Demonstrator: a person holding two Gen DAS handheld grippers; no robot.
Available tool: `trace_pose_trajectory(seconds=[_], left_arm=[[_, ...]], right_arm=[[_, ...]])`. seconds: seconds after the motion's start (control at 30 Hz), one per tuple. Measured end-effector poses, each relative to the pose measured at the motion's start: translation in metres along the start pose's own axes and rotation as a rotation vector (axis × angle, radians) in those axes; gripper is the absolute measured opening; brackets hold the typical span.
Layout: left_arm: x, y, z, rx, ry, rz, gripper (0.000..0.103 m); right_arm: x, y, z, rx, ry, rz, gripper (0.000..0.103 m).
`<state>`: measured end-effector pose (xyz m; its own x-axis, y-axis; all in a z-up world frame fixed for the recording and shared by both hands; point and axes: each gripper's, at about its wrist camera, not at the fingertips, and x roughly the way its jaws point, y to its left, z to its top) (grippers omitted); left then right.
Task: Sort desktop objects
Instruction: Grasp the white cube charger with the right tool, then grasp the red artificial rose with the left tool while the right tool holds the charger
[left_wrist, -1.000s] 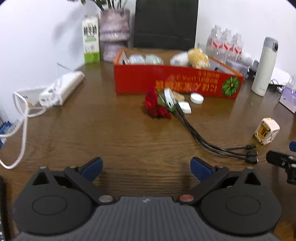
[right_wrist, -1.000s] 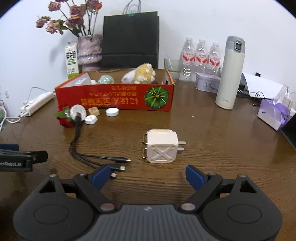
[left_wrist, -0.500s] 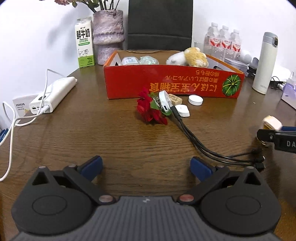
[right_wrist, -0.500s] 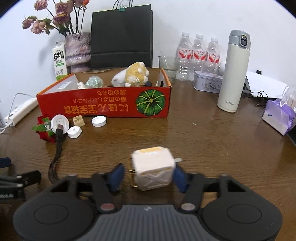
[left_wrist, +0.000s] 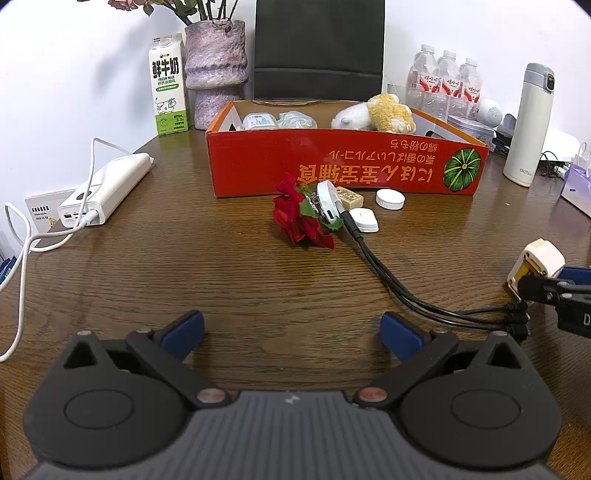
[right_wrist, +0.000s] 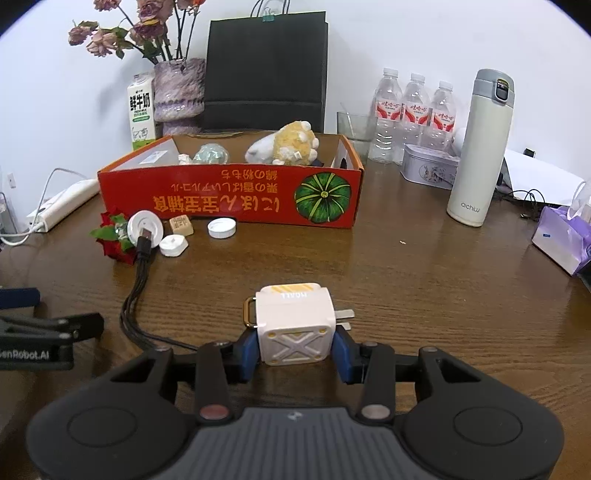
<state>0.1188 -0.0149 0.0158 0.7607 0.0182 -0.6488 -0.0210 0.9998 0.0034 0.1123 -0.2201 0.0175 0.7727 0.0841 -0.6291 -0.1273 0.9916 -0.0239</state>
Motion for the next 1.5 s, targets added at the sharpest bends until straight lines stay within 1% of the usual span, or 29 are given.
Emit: trace_pose_trajectory(seconds=[1.23,1.33,1.5], left_arm=[[0.000,0.000,0.000,0.000,0.000,0.000,0.103],[0.000,0.000,0.000,0.000,-0.001,0.000,0.103],[-0.001,-0.001,-0.001,0.000,0.000,0.004,0.103]], right_arm=[[-0.006,-0.001,-0.004,-0.001,-0.002,0.023,0.041],[-0.012,-0.002,-0.007,-0.025,-0.024,0.026,0.043],[-0.005,-0.005,-0.002,-0.024,-0.026,0.041,0.044]])
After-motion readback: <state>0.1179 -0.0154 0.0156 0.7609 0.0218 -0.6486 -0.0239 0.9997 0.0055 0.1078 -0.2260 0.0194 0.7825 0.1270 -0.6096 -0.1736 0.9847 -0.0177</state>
